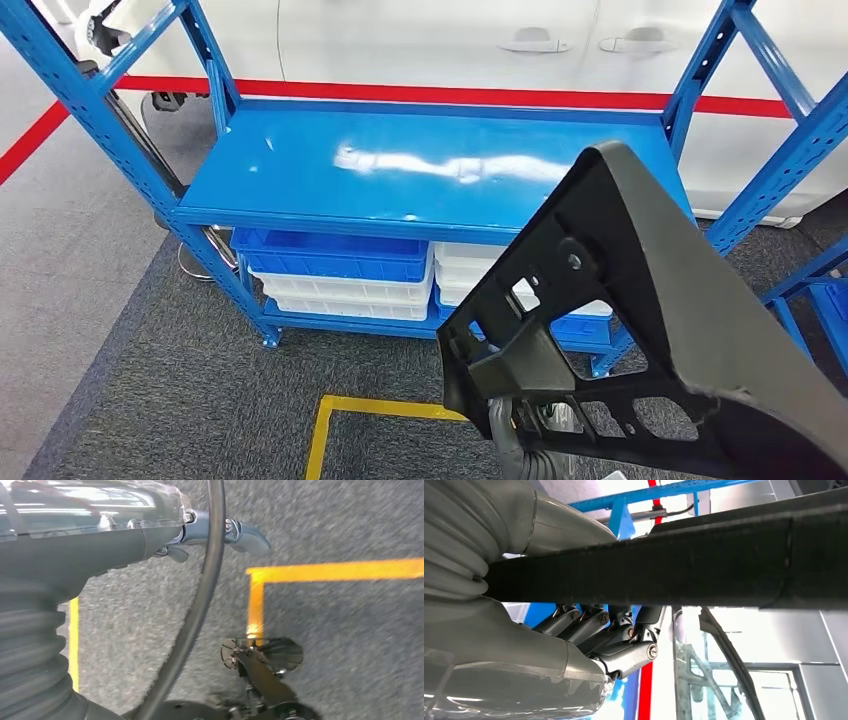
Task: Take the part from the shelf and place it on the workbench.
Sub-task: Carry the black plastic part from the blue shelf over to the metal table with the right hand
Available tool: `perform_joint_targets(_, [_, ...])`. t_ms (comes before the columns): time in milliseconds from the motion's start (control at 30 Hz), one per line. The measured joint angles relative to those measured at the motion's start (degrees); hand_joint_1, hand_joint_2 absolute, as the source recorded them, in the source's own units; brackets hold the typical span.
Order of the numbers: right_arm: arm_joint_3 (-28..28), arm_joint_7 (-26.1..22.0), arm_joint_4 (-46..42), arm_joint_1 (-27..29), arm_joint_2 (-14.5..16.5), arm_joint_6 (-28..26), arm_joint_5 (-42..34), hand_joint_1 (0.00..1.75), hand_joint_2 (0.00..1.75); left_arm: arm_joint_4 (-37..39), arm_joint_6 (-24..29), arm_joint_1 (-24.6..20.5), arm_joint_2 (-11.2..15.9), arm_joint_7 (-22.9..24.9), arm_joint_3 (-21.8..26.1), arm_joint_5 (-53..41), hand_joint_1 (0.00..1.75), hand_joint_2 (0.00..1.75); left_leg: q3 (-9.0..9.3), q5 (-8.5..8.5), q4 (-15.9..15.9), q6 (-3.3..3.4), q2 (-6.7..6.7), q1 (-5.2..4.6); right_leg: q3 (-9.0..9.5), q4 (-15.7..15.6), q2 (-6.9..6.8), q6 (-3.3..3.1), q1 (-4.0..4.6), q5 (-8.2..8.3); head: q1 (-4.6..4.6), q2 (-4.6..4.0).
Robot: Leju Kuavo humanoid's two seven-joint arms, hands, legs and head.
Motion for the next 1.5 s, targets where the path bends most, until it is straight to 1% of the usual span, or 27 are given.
perform_joint_targets(33, [0.0,0.1,0.0,0.1,0.0,0.0,0.0,1.75,1.75,0.0,0.0,0.0,0.0,0.0,0.0,-0.1,0.0,1.75,-0.65,-2.8,3.6,-0.08,-0.01,0.0,-0.86,0.0,-0.03,-0.2,0.2,0.68,0.01,0.0])
perform_joint_targets(67, [0.0,0.2,-0.1,0.2,0.0,0.0,0.1,1.75,1.75,0.0,0.0,0.0,0.0,0.0,0.0,-0.2,0.0,1.75,-0.93,-4.34,6.9,-0.1,-0.01,-0.01,-1.74,0.1,-0.07,-0.27,0.42,1.34,0.01,0.0])
perform_joint_targets(133, [-0.1,0.4,-0.1,0.3,0.0,0.0,0.1,1.75,1.75,0.0,0.0,-0.1,0.0,0.0,0.0,-0.3,0.0,1.75,0.54,-3.11,9.1,0.16,-0.01,-0.08,-3.51,0.4,-0.14,-0.31,0.81,2.55,0.01,0.0])
perform_joint_targets(200, [-0.1,0.5,-0.2,0.5,0.0,0.0,0.2,1.75,1.75,-0.1,0.0,-0.2,0.0,0.0,0.0,-0.5,0.0,1.75,5.7,-0.21,4.0,1.03,-0.04,-0.38,-5.12,0.8,-0.15,-0.24,1.05,3.62,0.01,0.0])
perform_joint_targets(267, [-0.2,0.5,-0.4,0.6,0.0,0.0,0.2,1.75,1.75,-0.2,0.0,-0.4,0.1,0.0,0.0,-0.7,0.0,1.75,11.87,-0.5,-4.7,2.02,-0.06,-0.9,-5.99,1.2,-0.19,0.14,1.24,4.56,0.01,0.0])
perform_joint_targets(333, [-0.3,0.6,-0.7,0.7,0.0,0.0,0.4,1.75,1.75,-0.2,-0.1,-0.6,0.1,0.0,0.0,-0.8,0.0,1.75,14.31,-1.5,-9.1,2.53,-0.06,-1.38,-6.1,1.1,-0.37,0.8,1.11,5.55,0.01,0.0])
perform_joint_targets(400, [-0.4,0.6,-0.8,1.0,0.0,0.0,0.5,1.75,1.75,-0.2,-0.2,-0.6,0.1,0.0,0.0,-0.9,0.0,1.75,13.62,-0.31,-9.8,2.96,0.07,-1.34,-6.36,0.9,-0.3,1.53,1.0,6.1,0.01,0.0])
perform_joint_targets(433, [-0.6,0.6,-0.9,1.1,0.0,0.0,0.5,1.75,1.75,-0.2,-0.3,-0.6,0.0,0.0,0.0,-0.9,0.0,1.75,13.02,0.49,-10.0,3.32,0.19,-1.19,-6.79,1.4,-0.12,1.85,0.98,5.09,0.02,0.0])
perform_joint_targets(500, [-0.8,0.6,-1.0,1.4,0.0,0.0,0.5,1.75,1.75,-0.3,-0.5,-0.6,0.0,0.0,0.0,-0.9,0.0,1.75,11.41,2.14,-10.3,3.94,0.44,-0.97,-8.21,5.6,0.19,2.37,0.79,-0.19,0.03,0.0])
perform_joint_targets(567, [-1.0,0.6,-1.0,1.6,0.0,0.0,0.5,1.75,1.75,-0.3,-0.6,-0.6,0.0,0.0,0.0,-0.9,0.0,1.75,9.56,3.57,-10.1,4.17,0.5,-1.02,-9.38,12.5,0.25,2.88,0.49,-5.11,0.03,0.0])
perform_joint_targets(600, [-1.0,0.6,-1.0,1.6,0.0,0.0,0.5,1.75,1.75,-0.3,-0.6,-0.6,0.0,0.0,0.0,-0.9,0.0,1.75,8.58,4.23,-9.9,4.1,0.52,-1.02,-9.36,15.0,0.25,3.13,0.32,-5.42,0.02,0.0])
perform_joint_targets(633, [-1.1,0.6,-1.0,1.6,0.0,0.0,0.5,1.75,1.75,-0.3,-0.6,-0.6,0.0,0.0,0.0,-0.9,0.0,1.75,7.57,4.8,-9.6,3.95,0.53,-0.99,-8.63,15.9,0.24,3.35,0.14,-4.38,0.02,0.0])
perform_joint_targets(700, [-1.1,0.7,-1.0,1.7,0.0,0.0,0.6,1.75,1.75,-0.3,-0.7,-0.6,0.0,0.0,0.0,-0.9,0.0,1.75,5.55,5.62,-8.5,3.5,0.51,-0.87,-4.42,12.0,0.23,3.55,-0.23,-1.11,0.02,0.0])
perform_joint_targets(767, [-1.1,0.8,-1.1,1.6,0.0,0.0,0.6,1.75,1.75,-0.3,-0.8,-0.6,0.0,0.0,0.0,-0.9,0.0,1.75,3.99,6.13,-7.3,2.9,0.42,-0.92,1.15,4.3,0.27,3.26,-0.21,-1.26,0.02,0.0])
perform_joint_targets(800, [-1.1,0.8,-1.2,1.6,0.0,0.0,0.6,1.75,1.75,-0.3,-0.8,-0.6,0.0,0.0,0.0,-0.9,0.0,1.75,3.56,6.43,-6.8,2.55,0.39,-0.98,2.8,1.6,0.3,2.95,-0.09,-2.02,0.02,0.0])
perform_joint_targets(833, [-1.2,0.9,-1.2,1.6,0.0,0.0,0.6,1.75,1.75,-0.3,-0.8,-0.6,0.0,0.0,0.0,-0.9,0.0,1.75,3.29,6.82,-6.7,2.17,0.36,-1.01,3.39,0.3,0.34,2.54,0.13,-2.64,0.01,0.0])
perform_joint_targets(900, [-1.2,0.9,-1.3,1.6,0.0,0.0,0.6,1.75,1.75,-0.3,-0.8,-0.5,0.0,0.0,0.0,-0.9,0.0,1.75,3.02,7.3,-6.6,1.41,0.29,-0.83,2.74,0.0,0.24,1.52,0.17,-2.0,0.02,0.0])
perform_joint_targets(933, [-1.2,0.9,-1.3,1.6,0.0,0.0,0.7,1.75,1.75,-0.3,-0.8,-0.4,0.0,0.0,0.0,-0.9,0.0,1.75,2.62,6.32,-5.9,1.05,0.22,-0.71,2.22,-0.1,0.14,0.93,0.11,-1.4,0.01,0.0])
perform_joint_targets(1000, [-1.2,0.9,-1.3,1.6,0.1,0.0,0.7,1.75,1.75,-0.3,-0.8,-0.3,-0.1,0.0,0.0,-0.9,0.0,1.75,1.09,1.4,-1.7,0.47,0.1,-0.48,0.85,-0.2,-0.08,0.01,-0.04,-0.04,0.02,0.0])
perform_joint_targets(1067, [-1.2,1.0,-1.3,1.6,0.1,0.0,0.7,1.75,1.75,-0.3,-0.8,-0.2,-0.1,0.0,0.0,-0.9,0.0,1.75,-0.6,-3.71,5.3,0.05,0.09,-0.44,-0.89,-0.1,-0.11,-0.26,0.1,1.3,0.01,0.0])
perform_joint_targets(1100, [-1.2,1.1,-1.3,1.6,0.1,0.1,0.7,1.75,1.75,-0.3,-0.8,-0.2,-0.1,0.0,0.0,-0.9,0.0,1.75,-0.82,-4.55,8.1,-0.09,0.09,-0.43,-1.82,0.0,-0.12,-0.23,0.16,1.96,0.01,0.0])
perform_joint_targets(1167, [-1.2,1.5,-1.3,1.6,0.1,0.3,0.6,1.75,1.75,-0.3,-0.9,-0.3,-0.1,0.0,0.0,-0.9,0.0,1.75,1.36,-2.35,8.4,-0.12,0.06,-0.43,-3.74,0.3,-0.09,-0.01,0.22,3.2,0.01,0.0])
perform_joint_targets(1233, [-1.2,1.7,-1.3,1.6,0.1,0.9,0.2,1.75,1.75,-0.3,-0.9,-0.4,-0.1,0.0,0.0,-0.9,0.0,1.75,7.11,0.24,1.5,0.26,-0.81,-0.41,-5.39,0.7,0.17,0.46,0.22,4.26,0.01,0.0])
perform_joint_targets(1267, [-1.3,1.7,-1.3,1.5,0.2,1.3,-0.2,1.75,1.75,-0.3,-0.9,-0.4,-0.1,-0.1,0.0,-0.9,0.0,1.75,10.18,0.22,-3.1,0.56,-1.69,-0.42,-6.01,1.0,0.35,0.77,0.28,4.76,0.02,0.0])
perform_joint_targets(1333, [-1.3,1.7,-1.3,1.4,0.3,1.9,-0.9,1.75,1.75,-0.3,-1.0,-0.4,-0.1,-0.1,0.0,-0.9,0.0,1.75,13.29,-0.74,-8.4,1.11,-2.94,-0.59,-6.59,0.9,0.78,1.48,0.33,5.92,0.02,0.0])
perform_joint_targets(1433, [-1.4,1.7,-1.3,1.4,0.4,2.6,-1.6,1.75,1.75,-0.3,-1.1,-0.2,-0.2,-0.1,0.0,-1.0,0.0,1.75,12.54,0.1,-9.3,2.16,-1.75,-0.46,-7.34,0.9,1.62,2.41,0.29,6.6,0.01,0.0])
perform_joint_targets(1500, [-1.6,1.7,-1.3,1.5,0.4,2.8,-1.9,1.75,1.75,-0.3,-1.2,-0.2,-0.2,-0.1,0.0,-1.0,0.0,1.75,11.61,0.99,-9.6,3.13,-0.48,-0.21,-8.86,4.4,1.43,2.73,0.28,2.85,0.02,0.0])
